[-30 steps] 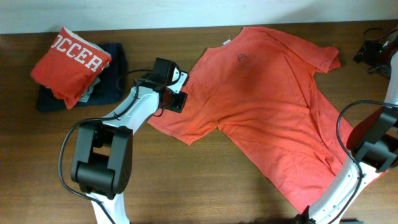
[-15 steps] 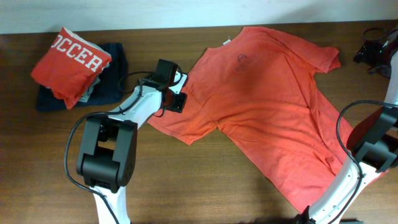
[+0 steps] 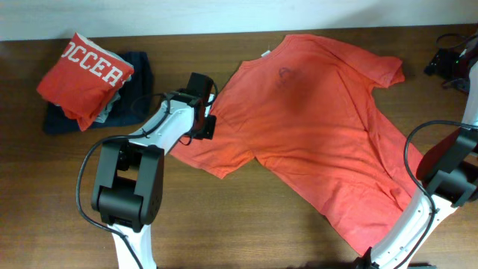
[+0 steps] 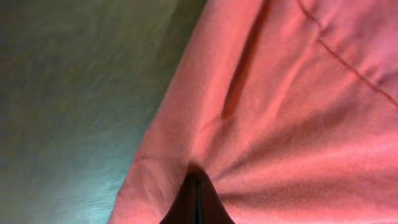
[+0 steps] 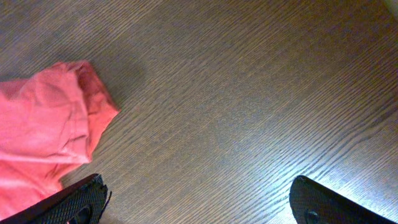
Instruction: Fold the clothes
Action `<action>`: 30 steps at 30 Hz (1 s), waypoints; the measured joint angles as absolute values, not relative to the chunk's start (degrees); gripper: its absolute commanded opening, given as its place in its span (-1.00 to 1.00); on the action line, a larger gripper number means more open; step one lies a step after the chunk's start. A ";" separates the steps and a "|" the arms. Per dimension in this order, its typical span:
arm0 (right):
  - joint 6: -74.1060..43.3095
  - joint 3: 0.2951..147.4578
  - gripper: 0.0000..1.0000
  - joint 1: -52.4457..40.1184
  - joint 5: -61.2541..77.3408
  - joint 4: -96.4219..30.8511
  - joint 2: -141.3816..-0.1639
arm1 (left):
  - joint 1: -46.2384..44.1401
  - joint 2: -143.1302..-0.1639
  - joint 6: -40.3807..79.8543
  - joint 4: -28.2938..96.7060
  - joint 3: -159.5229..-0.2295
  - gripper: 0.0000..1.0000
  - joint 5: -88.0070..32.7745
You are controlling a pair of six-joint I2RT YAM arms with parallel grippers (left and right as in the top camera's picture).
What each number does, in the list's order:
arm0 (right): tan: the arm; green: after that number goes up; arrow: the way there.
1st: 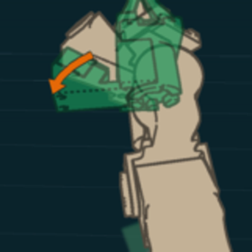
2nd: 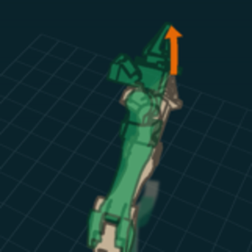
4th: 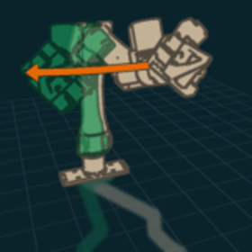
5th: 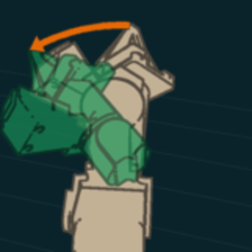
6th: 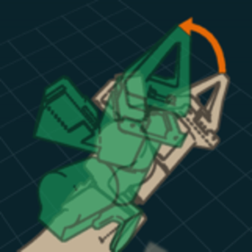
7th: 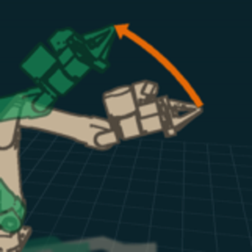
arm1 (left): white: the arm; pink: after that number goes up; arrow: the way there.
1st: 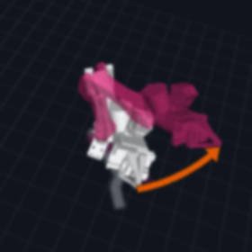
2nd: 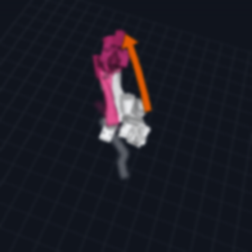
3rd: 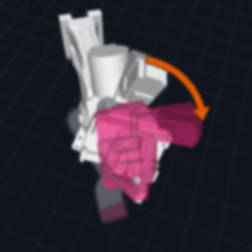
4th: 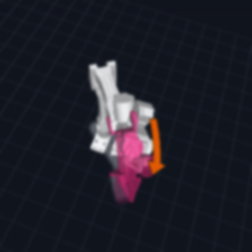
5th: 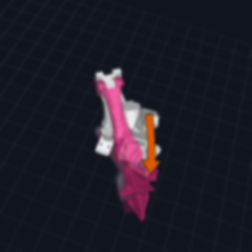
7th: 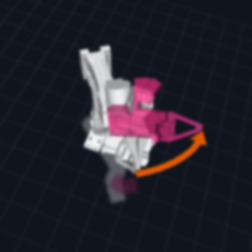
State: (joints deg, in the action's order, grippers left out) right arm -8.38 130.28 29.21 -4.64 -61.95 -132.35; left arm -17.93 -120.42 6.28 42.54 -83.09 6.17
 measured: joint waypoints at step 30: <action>-8.38 130.28 0.97 29.21 -4.64 -61.95 -132.38 | -16.21 -118.91 24.73 65.82 -76.84 -0.99 14.17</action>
State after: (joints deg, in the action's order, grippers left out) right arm -8.38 130.28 29.21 -4.64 -61.95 -132.38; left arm -16.21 -118.91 24.73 65.82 -76.84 14.17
